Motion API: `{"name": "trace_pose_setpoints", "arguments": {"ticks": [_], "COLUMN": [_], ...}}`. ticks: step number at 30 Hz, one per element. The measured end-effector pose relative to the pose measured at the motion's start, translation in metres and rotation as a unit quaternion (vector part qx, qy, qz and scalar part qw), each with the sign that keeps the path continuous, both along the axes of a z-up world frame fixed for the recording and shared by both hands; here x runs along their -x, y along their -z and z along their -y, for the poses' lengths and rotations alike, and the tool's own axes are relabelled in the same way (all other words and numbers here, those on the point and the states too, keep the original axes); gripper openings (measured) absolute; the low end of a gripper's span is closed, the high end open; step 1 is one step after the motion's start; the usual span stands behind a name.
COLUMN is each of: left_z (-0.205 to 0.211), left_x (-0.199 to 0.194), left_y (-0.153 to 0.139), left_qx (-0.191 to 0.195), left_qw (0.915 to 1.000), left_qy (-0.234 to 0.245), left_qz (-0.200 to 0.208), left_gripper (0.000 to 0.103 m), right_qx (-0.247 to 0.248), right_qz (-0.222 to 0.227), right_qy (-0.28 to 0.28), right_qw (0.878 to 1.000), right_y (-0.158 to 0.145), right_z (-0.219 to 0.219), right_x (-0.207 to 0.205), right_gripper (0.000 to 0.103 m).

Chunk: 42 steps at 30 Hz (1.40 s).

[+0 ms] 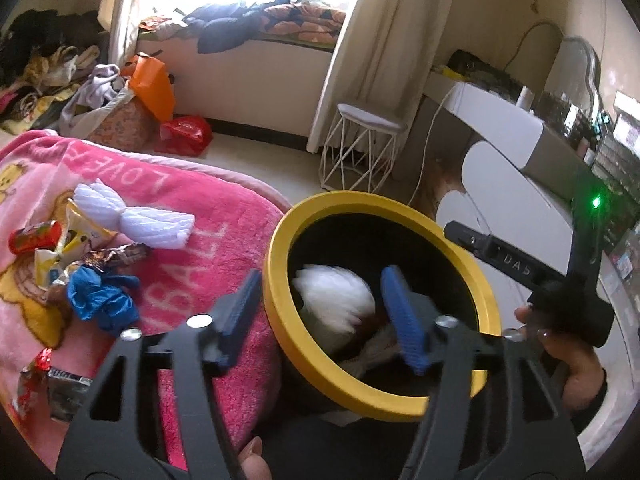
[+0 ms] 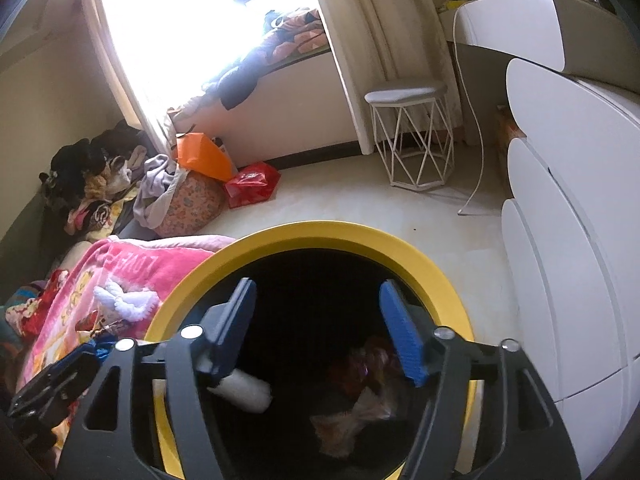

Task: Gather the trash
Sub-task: 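Carry both items over the yellow bin and open both grippers, then move both tools back over the blanket toward the blue plastic and wrappers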

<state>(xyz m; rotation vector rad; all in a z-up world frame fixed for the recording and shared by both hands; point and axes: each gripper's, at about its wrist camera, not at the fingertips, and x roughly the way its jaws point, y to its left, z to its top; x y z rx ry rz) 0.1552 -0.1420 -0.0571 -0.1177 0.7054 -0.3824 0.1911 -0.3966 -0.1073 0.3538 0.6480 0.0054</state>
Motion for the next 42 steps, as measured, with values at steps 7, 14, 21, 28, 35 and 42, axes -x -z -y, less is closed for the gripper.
{"name": "trace_pose_setpoints", "arguments": {"ticks": [7, 14, 21, 28, 35, 42], "left_z": [-0.026, -0.047, -0.066, -0.083, -0.1, -0.122], "left_x": [0.011, 0.019, 0.027, 0.033, 0.036, 0.034], "left_y": [-0.01, -0.016, -0.028, -0.036, -0.04, -0.038], "left_qx": [0.034, 0.036, 0.032, 0.035, 0.041, 0.042], "left_qw": [0.9986, 0.9969, 0.9945, 0.9914, 0.9885, 0.9845], "left_qy": [-0.036, -0.064, -0.088, -0.109, -0.129, -0.156], "left_qz": [0.016, 0.027, 0.048, 0.062, 0.068, 0.069], "left_gripper": [0.092, 0.093, 0.093, 0.093, 0.093, 0.093], "right_qx": [0.01, 0.019, 0.028, 0.037, 0.043, 0.052], "right_qz": [0.005, 0.03, 0.055, 0.066, 0.076, 0.08], "right_qy": [0.006, -0.011, -0.049, -0.078, -0.099, -0.124], "right_qw": [1.0, 0.999, 0.997, 0.994, 0.991, 0.988], "right_y": [0.0, -0.012, -0.025, -0.033, -0.041, -0.044], "right_z": [-0.004, -0.021, -0.045, -0.066, -0.083, -0.098], "right_x": [0.003, 0.011, 0.019, 0.025, 0.03, 0.033], "right_gripper": [0.078, 0.078, 0.08, 0.081, 0.081, 0.081]}}
